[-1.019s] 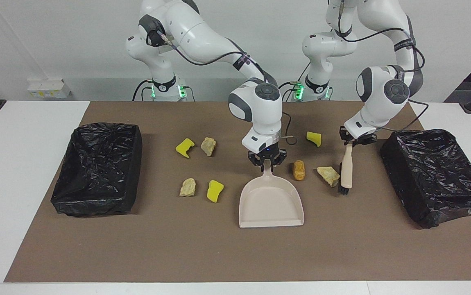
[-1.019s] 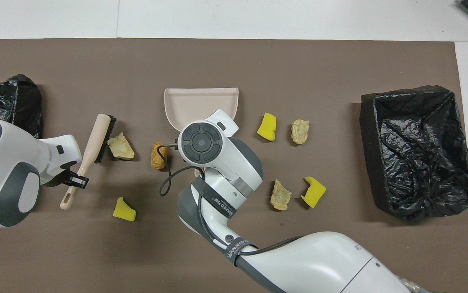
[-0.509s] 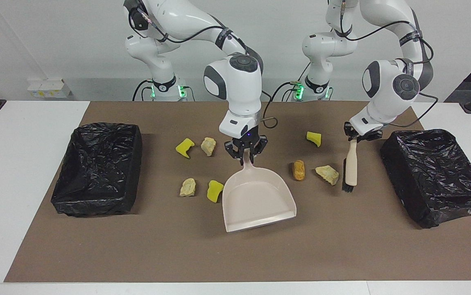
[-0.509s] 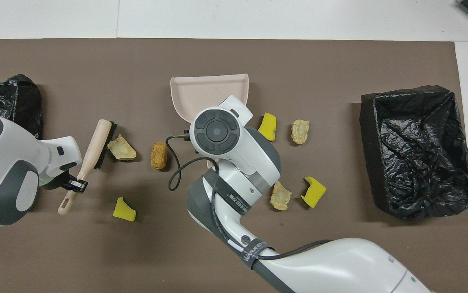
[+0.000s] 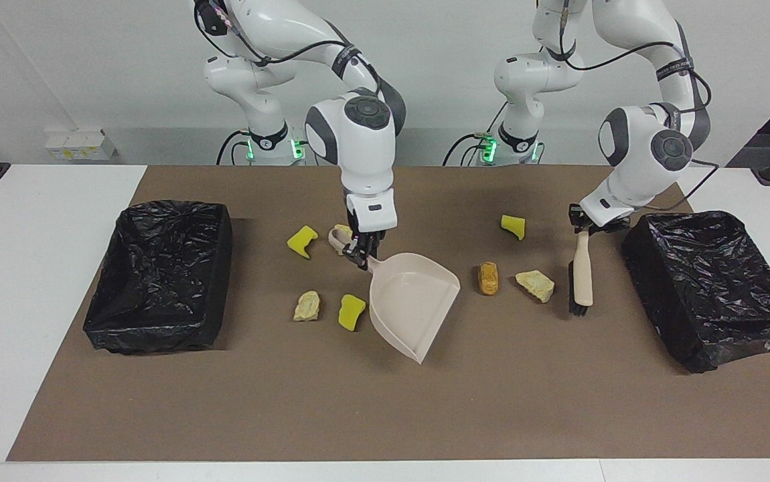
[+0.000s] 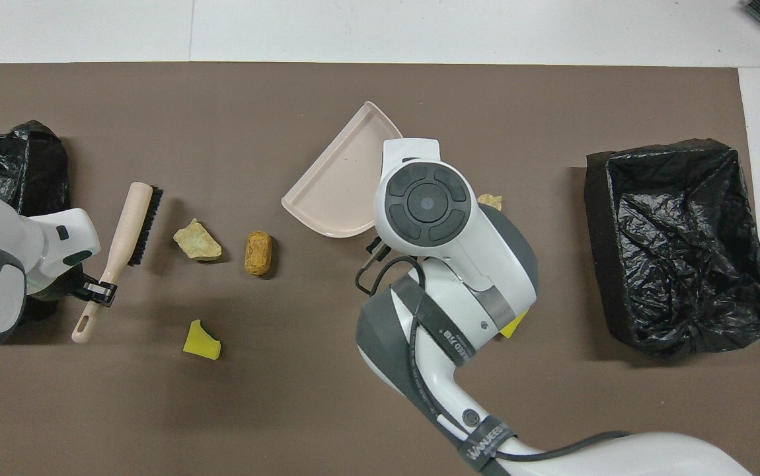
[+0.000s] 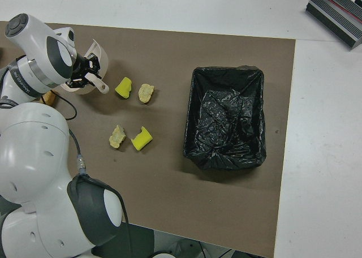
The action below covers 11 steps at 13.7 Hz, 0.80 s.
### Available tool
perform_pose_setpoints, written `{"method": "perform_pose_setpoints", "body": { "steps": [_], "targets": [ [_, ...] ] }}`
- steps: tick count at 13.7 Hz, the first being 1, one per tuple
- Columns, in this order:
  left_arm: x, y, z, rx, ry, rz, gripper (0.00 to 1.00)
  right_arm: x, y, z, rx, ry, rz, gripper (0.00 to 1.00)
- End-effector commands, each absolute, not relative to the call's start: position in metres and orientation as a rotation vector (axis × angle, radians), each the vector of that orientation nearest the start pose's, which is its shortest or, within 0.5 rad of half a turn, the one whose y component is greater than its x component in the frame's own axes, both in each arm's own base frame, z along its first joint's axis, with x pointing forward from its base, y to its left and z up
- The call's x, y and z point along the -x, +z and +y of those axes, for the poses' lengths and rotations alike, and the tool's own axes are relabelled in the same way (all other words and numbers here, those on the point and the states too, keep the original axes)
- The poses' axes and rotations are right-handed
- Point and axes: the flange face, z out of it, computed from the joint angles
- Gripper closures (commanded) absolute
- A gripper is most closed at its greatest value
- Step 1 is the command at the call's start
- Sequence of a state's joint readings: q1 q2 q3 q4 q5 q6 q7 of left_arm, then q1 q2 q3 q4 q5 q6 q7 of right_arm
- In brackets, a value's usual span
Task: Sweep and dump trash in bin
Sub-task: 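Grasp the dustpan handle with the right gripper and slide it toward the debris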
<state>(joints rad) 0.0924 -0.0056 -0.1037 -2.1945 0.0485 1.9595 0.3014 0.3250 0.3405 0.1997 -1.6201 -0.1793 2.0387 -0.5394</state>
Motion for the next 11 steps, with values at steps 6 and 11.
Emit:
{"method": "perform_pose_setpoints", "body": {
  "steps": [6,11],
  "targets": [
    [-0.48,0.352,-0.049,3.043,0.37,0.174,1.0,-0.579,0.408,0.316,2.284,-0.011,-2.291,1.0],
    [-0.466,0.351,-0.097,3.031,0.366,0.113,1.0,-0.578,0.389,0.326,2.178,0.022,-2.384,1.0]
  ]
}}
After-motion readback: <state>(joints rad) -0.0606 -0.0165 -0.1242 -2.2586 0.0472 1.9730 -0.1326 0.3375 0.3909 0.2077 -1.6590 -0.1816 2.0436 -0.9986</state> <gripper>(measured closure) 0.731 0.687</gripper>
